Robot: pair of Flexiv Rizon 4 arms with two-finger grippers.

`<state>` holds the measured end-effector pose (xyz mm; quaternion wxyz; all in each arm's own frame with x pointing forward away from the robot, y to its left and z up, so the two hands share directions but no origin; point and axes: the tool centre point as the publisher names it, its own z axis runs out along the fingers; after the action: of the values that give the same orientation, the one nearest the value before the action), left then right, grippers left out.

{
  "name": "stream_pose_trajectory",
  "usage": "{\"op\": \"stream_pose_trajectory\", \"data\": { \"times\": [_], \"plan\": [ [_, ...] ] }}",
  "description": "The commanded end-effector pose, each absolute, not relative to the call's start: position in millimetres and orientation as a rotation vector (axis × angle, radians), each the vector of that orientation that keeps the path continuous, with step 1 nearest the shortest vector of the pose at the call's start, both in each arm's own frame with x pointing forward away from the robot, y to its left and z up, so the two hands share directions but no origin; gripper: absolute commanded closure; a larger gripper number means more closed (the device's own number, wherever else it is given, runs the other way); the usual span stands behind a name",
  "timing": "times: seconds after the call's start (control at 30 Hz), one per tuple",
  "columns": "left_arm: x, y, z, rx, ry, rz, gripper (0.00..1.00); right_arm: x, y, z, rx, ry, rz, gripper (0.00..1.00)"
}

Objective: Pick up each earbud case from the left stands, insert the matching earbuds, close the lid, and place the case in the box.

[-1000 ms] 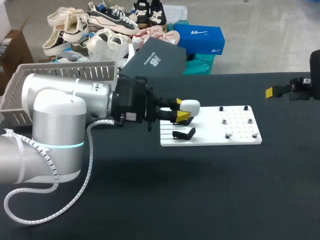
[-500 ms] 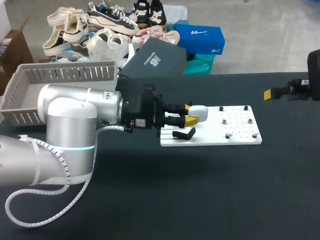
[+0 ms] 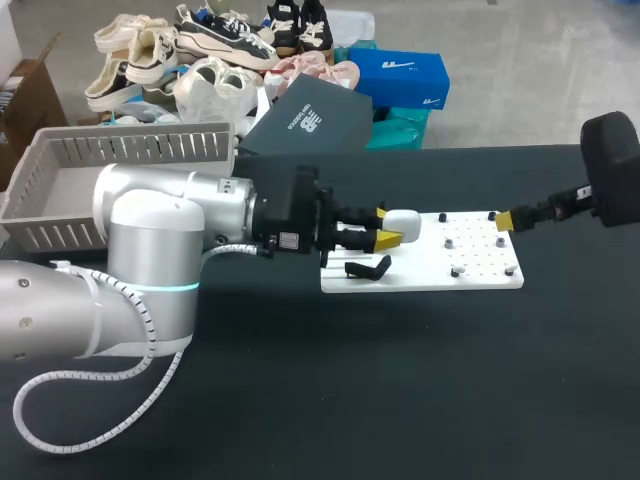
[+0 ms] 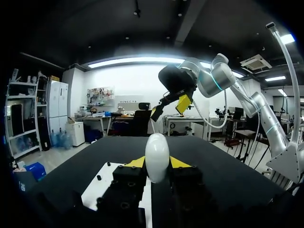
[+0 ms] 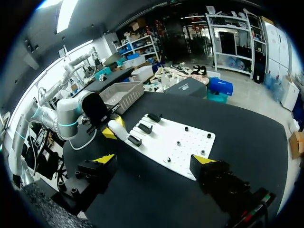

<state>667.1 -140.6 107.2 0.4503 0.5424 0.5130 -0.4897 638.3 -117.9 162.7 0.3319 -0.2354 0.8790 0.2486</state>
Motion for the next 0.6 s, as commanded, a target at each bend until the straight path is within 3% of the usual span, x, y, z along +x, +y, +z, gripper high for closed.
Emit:
{"op": "stream_pose_trajectory", "data": {
  "times": [0.03,0.6],
  "plan": [
    [668.5,-142.5,105.1,1.354,1.278,-1.209,1.00,635.4,-106.8,164.2,-0.663,2.295,0.656,0.00],
    [668.2,-142.4,104.7,1.355,1.281,-1.205,1.00,636.8,-55.4,151.3,-0.756,2.348,0.664,0.00]
  ]
}}
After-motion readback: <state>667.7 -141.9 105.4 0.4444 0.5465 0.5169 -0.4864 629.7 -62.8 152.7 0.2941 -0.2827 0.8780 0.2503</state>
